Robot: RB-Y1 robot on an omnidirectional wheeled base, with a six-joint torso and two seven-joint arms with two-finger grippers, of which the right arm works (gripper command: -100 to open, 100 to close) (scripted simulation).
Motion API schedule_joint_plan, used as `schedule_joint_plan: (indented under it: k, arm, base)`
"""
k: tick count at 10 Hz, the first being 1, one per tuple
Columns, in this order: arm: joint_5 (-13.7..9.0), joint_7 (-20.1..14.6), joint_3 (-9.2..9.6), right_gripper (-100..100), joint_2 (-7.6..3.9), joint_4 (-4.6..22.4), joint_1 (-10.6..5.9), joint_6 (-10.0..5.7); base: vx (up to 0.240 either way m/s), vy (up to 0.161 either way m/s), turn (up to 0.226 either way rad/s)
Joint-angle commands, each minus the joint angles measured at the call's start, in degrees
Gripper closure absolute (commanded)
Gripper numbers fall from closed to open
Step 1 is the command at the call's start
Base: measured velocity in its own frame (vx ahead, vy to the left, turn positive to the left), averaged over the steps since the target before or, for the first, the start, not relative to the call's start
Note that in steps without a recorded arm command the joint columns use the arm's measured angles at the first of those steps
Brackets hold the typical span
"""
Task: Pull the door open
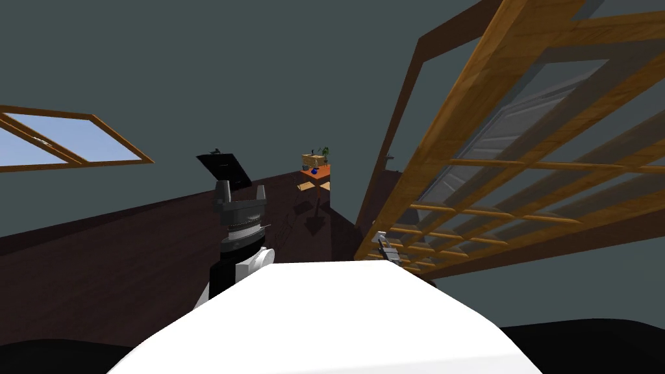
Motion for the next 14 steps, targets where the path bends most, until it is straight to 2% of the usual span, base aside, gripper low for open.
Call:
schedule_joint_plan:
  k: [1,2,3,4,5,12,13,14]
  arm:
    - [0.61,-1.30,1.16,100,-0.63,0.96,0.34,-1.46]
    - [0.84,-1.77,1.57,100,-0.97,1.15,0.52,-2.02]
    - [0.60,-1.01,1.16,100,-0.82,0.22,0.65,-1.11]
    - [0.92,-1.88,1.95,100,-1.16,1.17,0.91,-2.35]
    - [0.98,-2.07,2.10,100,-1.26,1.38,0.95,-2.66]
    - [1.84,-5.00,4.37,100,-2.87,4.57,1.58,-7.45]
    - [1.48,-4.57,4.03,-100,-2.69,4.09,2.35,-7.57]
    - [1.28,-4.55,3.92,-100,-2.68,4.13,2.85,-7.99]
  base:
    - [-0.237,-0.032,0.089]
    - [-0.233,-0.048,0.104]
    - [-0.107,-0.019,0.028]
    - [-0.174,-0.015,0.152]
    - [-0.221,-0.040,0.150]
    - [-0.190,-0.044,0.135]
    - [-0.236,0.059,-0.102]
    - [-0.221,0.100,-0.189]
